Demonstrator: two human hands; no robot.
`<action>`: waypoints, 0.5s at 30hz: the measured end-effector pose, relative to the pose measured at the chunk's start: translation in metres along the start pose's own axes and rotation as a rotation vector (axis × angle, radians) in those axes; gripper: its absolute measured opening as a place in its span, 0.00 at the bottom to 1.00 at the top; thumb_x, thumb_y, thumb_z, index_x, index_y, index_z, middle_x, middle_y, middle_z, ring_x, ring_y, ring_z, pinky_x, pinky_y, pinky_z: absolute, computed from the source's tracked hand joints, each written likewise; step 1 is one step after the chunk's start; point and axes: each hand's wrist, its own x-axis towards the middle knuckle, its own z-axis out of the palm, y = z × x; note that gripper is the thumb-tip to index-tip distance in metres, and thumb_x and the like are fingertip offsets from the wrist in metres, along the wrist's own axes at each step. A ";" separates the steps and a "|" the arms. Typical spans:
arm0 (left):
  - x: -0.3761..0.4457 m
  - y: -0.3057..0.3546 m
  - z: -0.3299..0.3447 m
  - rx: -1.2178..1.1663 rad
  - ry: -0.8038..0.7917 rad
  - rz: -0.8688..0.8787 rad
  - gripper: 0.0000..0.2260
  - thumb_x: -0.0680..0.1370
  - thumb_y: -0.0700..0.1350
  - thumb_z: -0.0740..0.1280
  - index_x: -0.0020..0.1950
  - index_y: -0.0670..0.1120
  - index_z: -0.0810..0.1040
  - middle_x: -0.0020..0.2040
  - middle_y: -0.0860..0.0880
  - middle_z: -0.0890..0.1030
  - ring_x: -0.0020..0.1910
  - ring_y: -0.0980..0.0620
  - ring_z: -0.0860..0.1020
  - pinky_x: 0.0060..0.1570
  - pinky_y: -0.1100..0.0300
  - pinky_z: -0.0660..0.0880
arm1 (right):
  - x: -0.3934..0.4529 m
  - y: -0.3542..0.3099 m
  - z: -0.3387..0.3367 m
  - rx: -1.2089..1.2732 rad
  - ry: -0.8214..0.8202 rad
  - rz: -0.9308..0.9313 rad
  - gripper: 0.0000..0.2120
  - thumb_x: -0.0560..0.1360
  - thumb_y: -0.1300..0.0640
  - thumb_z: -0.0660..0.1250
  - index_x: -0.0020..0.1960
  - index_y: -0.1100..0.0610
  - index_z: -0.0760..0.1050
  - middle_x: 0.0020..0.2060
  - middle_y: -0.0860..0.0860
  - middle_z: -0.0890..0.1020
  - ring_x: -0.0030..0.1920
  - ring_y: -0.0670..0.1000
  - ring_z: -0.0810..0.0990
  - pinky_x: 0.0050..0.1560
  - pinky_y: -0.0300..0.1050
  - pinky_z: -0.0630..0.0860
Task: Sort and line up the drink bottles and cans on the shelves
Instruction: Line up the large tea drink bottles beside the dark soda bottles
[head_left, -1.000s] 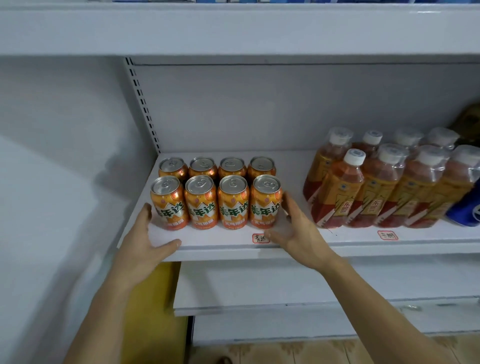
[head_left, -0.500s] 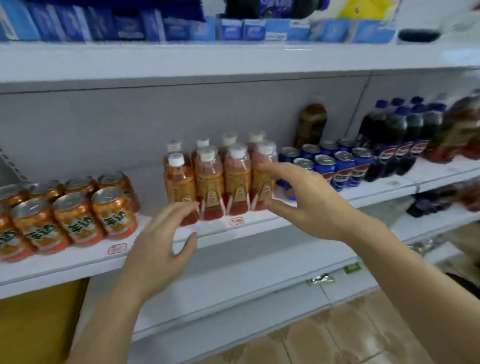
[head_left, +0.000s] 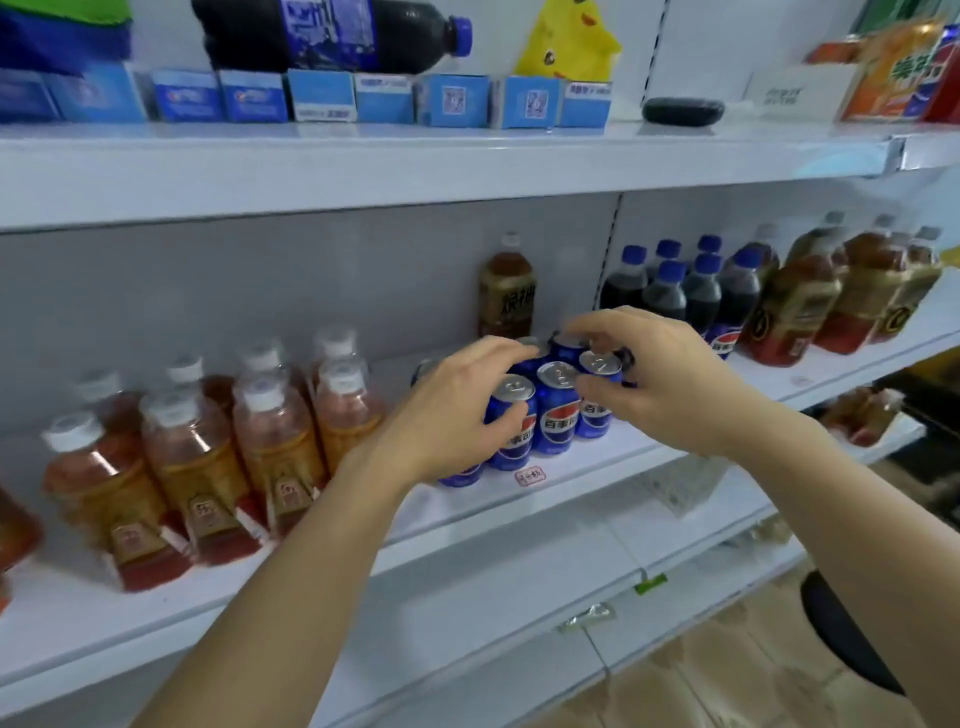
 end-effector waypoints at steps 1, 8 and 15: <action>0.015 -0.003 0.007 0.005 0.007 -0.042 0.24 0.80 0.48 0.67 0.76 0.51 0.70 0.72 0.55 0.73 0.67 0.55 0.74 0.65 0.54 0.74 | 0.011 0.011 -0.002 -0.001 0.002 0.016 0.22 0.78 0.51 0.70 0.71 0.50 0.74 0.61 0.45 0.79 0.55 0.45 0.77 0.50 0.30 0.68; 0.107 -0.035 0.061 0.213 -0.108 -0.440 0.23 0.82 0.60 0.58 0.72 0.50 0.69 0.70 0.45 0.73 0.67 0.41 0.73 0.64 0.44 0.71 | 0.133 0.072 0.006 0.009 -0.083 0.045 0.22 0.81 0.51 0.66 0.74 0.54 0.69 0.64 0.55 0.77 0.61 0.55 0.77 0.59 0.48 0.74; 0.118 -0.047 0.085 0.378 -0.307 -0.617 0.31 0.82 0.67 0.47 0.79 0.51 0.63 0.78 0.48 0.65 0.76 0.44 0.62 0.73 0.39 0.58 | 0.288 0.100 0.079 0.054 -0.247 0.130 0.16 0.85 0.43 0.54 0.54 0.51 0.75 0.52 0.57 0.76 0.52 0.54 0.77 0.59 0.44 0.70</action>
